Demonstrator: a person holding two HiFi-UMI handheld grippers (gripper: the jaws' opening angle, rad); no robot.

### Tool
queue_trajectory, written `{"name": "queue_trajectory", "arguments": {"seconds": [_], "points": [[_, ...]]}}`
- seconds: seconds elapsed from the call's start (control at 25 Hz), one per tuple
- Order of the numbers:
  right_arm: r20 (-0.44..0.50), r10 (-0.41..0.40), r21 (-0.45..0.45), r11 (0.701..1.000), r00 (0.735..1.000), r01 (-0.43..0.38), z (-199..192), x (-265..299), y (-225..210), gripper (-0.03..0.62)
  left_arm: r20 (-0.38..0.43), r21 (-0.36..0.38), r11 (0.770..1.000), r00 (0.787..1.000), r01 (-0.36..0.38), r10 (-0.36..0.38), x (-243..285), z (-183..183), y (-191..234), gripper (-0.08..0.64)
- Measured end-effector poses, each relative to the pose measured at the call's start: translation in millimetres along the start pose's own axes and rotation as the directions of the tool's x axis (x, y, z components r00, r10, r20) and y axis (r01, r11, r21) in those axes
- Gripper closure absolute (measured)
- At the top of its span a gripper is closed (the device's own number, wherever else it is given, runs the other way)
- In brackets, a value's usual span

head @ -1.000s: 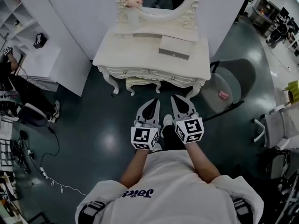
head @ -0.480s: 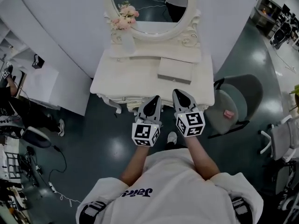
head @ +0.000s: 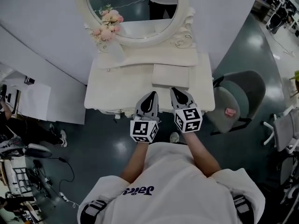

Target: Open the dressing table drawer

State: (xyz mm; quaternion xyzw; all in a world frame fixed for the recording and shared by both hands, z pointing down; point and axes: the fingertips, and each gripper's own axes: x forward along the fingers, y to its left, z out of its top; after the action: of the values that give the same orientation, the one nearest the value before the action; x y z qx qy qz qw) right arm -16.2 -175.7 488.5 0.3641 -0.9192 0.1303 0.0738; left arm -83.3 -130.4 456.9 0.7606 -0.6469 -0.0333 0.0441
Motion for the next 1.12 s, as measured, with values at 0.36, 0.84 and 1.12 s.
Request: {"name": "queue_trajectory", "arguments": {"seconds": [0.36, 0.84, 1.12], "points": [[-0.085, -0.129, 0.034, 0.991, 0.988, 0.132, -28, 56, -23, 0.578, -0.045, 0.001, 0.990, 0.989, 0.143, -0.143, 60, -13, 40, 0.545], [-0.288, -0.235, 0.144, 0.948, 0.928, 0.284, -115, 83, -47, 0.577, -0.140, -0.036, 0.966, 0.955, 0.257, -0.260, 88, -48, 63, 0.545], [-0.405, -0.254, 0.165, 0.924, 0.878, 0.344, -162, 95, -59, 0.492, -0.169, -0.051, 0.960, 0.945, 0.276, -0.280, 96, -58, 72, 0.545]]}}
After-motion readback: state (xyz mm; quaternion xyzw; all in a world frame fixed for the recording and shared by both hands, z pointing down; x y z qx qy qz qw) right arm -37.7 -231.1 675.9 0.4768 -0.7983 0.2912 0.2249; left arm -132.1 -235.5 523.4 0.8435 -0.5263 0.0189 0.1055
